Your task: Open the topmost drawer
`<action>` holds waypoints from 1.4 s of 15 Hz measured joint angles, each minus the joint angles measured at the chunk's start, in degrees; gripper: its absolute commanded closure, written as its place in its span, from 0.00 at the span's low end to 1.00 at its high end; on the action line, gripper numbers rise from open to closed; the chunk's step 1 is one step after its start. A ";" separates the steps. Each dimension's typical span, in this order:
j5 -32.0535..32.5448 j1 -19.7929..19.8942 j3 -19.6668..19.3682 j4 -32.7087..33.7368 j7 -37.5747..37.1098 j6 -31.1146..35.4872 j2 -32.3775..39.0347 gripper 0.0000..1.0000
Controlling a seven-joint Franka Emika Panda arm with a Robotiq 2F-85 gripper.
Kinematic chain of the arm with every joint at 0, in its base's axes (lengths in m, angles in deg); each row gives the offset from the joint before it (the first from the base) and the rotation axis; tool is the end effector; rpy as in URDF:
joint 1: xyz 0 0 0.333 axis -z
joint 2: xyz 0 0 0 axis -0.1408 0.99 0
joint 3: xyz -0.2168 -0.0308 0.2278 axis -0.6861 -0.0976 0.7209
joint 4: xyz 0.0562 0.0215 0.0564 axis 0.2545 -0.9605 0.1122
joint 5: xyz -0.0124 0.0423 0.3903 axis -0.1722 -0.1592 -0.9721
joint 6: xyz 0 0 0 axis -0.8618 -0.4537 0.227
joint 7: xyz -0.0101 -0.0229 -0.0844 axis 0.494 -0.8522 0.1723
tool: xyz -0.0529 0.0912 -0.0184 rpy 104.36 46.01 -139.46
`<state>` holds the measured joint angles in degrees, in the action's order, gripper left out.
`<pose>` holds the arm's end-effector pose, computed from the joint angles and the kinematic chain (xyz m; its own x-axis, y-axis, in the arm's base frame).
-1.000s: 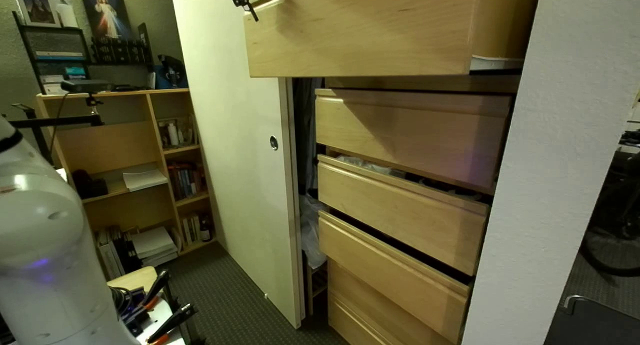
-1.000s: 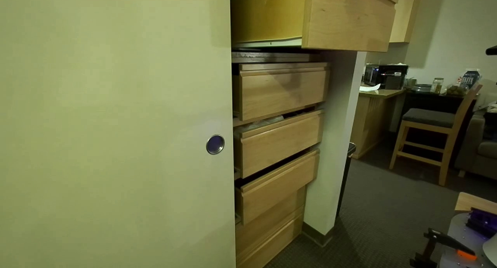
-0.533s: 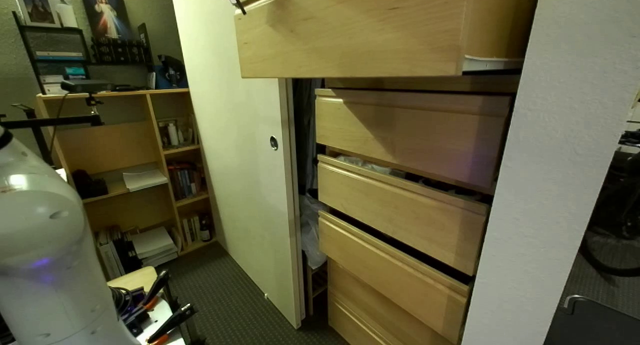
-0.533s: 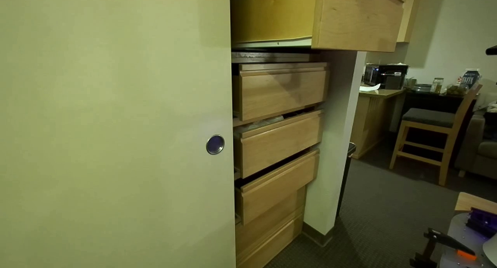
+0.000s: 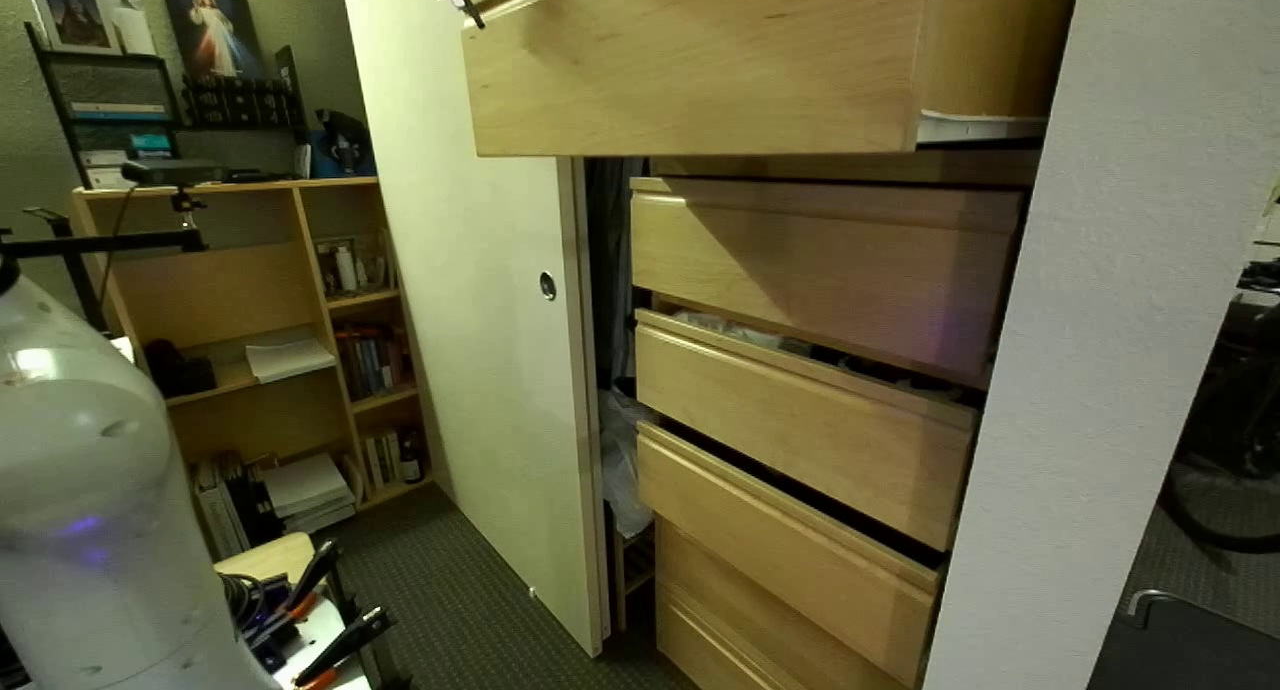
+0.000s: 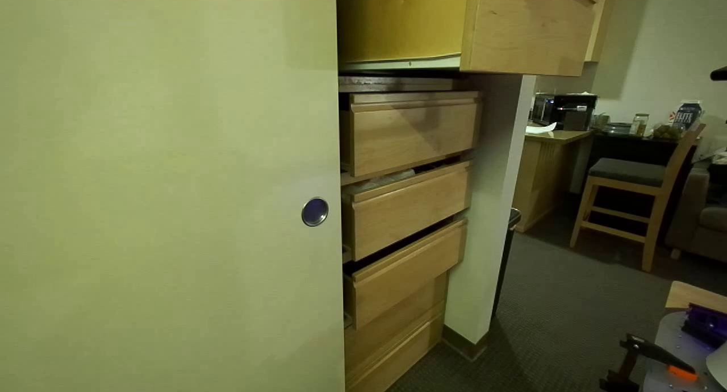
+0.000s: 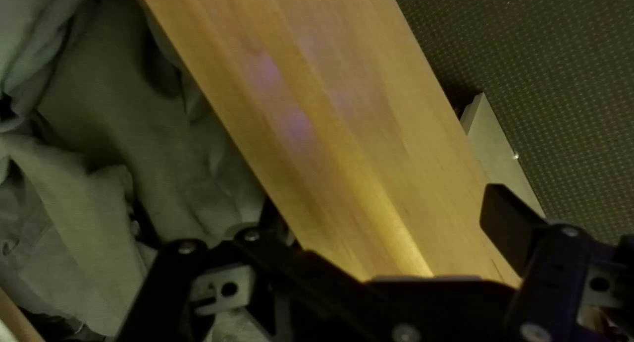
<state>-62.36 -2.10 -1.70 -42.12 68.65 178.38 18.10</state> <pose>0.3813 0.1203 0.7901 0.5425 0.8305 0.1263 0.7090 -0.5332 0.4615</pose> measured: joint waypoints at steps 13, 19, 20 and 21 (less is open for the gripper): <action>0.23 0.12 0.95 -1.51 -17.32 4.82 -1.19 0.00; 0.32 0.44 0.01 -1.36 -20.49 6.35 -4.01 0.00; 0.32 0.45 -0.10 -1.36 -20.89 6.59 -4.41 0.00; 0.32 0.47 -0.17 -1.35 -21.26 6.71 -4.72 0.00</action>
<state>-62.04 -1.63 -1.87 -43.47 47.39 185.08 13.38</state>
